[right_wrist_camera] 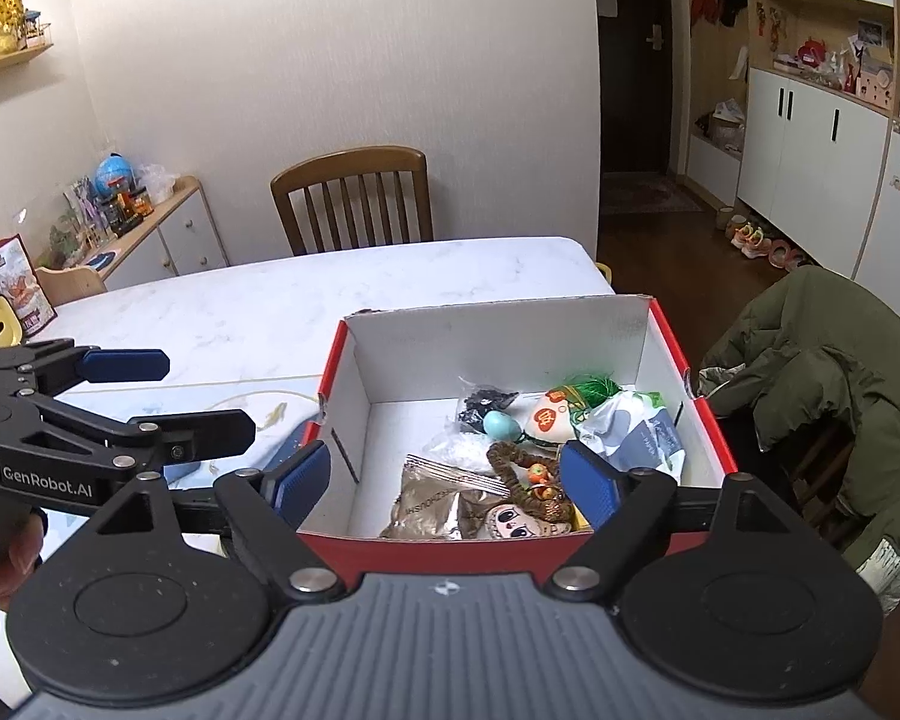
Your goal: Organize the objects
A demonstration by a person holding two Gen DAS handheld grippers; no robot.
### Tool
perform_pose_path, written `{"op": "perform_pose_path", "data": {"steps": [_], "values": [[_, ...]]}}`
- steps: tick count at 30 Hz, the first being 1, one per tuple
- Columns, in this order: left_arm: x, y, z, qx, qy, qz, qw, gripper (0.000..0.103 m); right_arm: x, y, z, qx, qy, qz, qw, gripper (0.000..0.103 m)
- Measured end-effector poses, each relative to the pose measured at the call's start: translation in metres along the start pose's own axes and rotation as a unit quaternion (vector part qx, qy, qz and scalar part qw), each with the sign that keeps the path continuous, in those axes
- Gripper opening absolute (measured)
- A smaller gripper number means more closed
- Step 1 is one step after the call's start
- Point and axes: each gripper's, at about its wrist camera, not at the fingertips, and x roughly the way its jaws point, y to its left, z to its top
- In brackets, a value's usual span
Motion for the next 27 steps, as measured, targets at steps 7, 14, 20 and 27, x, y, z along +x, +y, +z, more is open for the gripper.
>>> {"op": "perform_pose_path", "data": {"steps": [7,14,20,27], "values": [[-0.009,-0.001,-0.012,0.015,0.000,0.004,0.9999,0.103,-0.008,0.009,-0.007,0.017,-0.024,0.002,1.000,0.088],[-0.017,0.000,-0.015,0.009,0.005,0.011,0.9999,0.103,-0.015,0.011,-0.011,0.030,-0.034,-0.007,0.999,0.092],[-0.023,-0.002,-0.018,0.010,0.009,0.012,0.9998,0.103,-0.021,0.011,-0.018,0.044,-0.037,-0.010,0.998,0.093],[-0.026,-0.004,-0.022,0.012,0.013,0.022,0.9996,0.103,-0.024,0.017,-0.024,0.046,-0.041,-0.011,0.998,0.096]]}}
